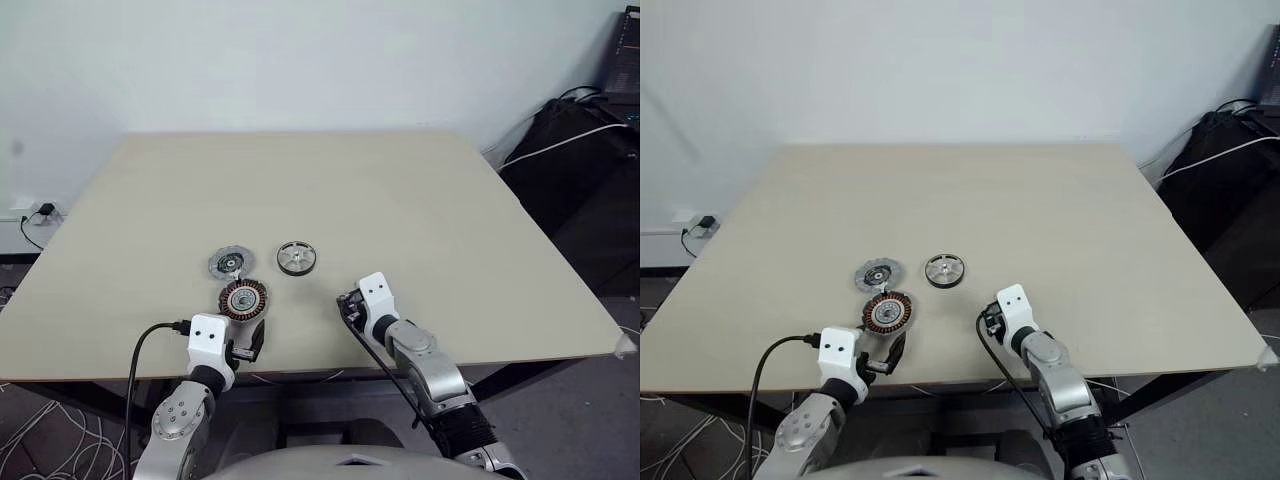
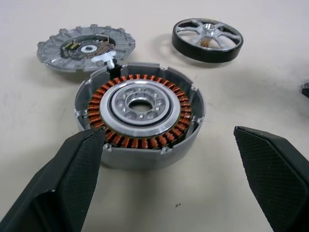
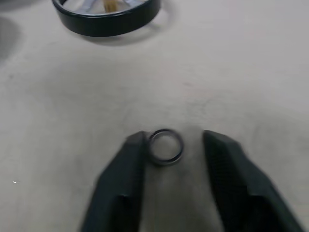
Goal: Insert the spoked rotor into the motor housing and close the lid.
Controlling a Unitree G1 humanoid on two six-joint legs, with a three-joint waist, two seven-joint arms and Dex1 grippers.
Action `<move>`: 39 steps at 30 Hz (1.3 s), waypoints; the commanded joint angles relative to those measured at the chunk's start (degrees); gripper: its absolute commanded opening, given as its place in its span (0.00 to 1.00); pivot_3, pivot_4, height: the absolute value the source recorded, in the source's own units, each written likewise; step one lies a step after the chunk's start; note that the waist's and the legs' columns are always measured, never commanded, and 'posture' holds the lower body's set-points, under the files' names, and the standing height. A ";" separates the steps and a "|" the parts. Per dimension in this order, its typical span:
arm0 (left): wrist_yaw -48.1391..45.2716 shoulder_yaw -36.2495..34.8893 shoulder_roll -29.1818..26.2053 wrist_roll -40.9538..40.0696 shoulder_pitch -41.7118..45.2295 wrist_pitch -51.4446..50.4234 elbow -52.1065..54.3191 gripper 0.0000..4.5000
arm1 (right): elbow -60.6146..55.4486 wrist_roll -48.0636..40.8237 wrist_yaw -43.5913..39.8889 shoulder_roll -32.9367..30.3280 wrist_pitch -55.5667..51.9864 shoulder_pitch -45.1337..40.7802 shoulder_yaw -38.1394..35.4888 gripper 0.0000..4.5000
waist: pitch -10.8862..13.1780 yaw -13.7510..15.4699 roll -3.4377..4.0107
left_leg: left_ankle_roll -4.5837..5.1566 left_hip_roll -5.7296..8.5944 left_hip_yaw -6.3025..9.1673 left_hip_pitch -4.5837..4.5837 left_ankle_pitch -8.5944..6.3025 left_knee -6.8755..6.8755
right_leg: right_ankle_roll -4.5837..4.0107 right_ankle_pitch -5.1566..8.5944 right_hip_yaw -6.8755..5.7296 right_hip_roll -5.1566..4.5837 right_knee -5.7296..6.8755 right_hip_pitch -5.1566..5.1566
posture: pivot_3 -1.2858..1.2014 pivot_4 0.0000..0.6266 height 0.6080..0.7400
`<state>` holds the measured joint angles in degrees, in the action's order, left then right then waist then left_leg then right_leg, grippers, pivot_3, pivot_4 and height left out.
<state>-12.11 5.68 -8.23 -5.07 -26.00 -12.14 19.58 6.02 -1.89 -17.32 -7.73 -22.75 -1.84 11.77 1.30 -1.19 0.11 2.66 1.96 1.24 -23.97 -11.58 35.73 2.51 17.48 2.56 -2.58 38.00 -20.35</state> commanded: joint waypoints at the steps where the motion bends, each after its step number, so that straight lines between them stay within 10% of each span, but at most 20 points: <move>1: 0.38 0.65 0.03 0.38 0.64 -0.23 3.71 1.00 | -1.62 0.09 -0.50 -0.36 -0.91 1.35 0.26 0.16 | -0.06 -0.01 0.04 | 0.00 0.00 0.00 0.01 0.00 -0.01 | 0.00 0.00 0.00 0.00 0.00 0.00 | 0.52 0.00 1.00; 12: 0.16 1.12 -0.21 0.14 0.35 -0.52 3.63 1.00 | -11.59 0.61 -1.15 0.19 -3.68 -1.62 3.03 0.16 | -0.05 -0.26 0.21 | 0.00 0.00 0.01 0.00 0.00 -0.02 | 0.00 0.01 0.00 0.00 0.03 -0.03 | 0.52 0.00 1.00; 39: 2.93 0.47 1.73 2.12 -2.61 8.98 -0.46 1.00 | 5.15 7.53 -7.81 8.60 4.39 -17.06 18.51 0.16 | -0.05 -0.41 0.18 | -0.01 0.01 -0.01 0.02 0.00 -0.06 | 0.00 -0.01 -0.03 0.01 0.04 -0.08 | 0.52 0.00 1.00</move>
<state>-9.38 6.09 -6.77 -3.28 -29.03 -4.55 18.13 11.65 5.51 -24.54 0.11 -20.00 -17.27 30.06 1.24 -1.59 0.29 2.65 1.97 1.24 -23.95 -11.58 35.66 2.51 17.47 2.53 -2.57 38.04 -20.43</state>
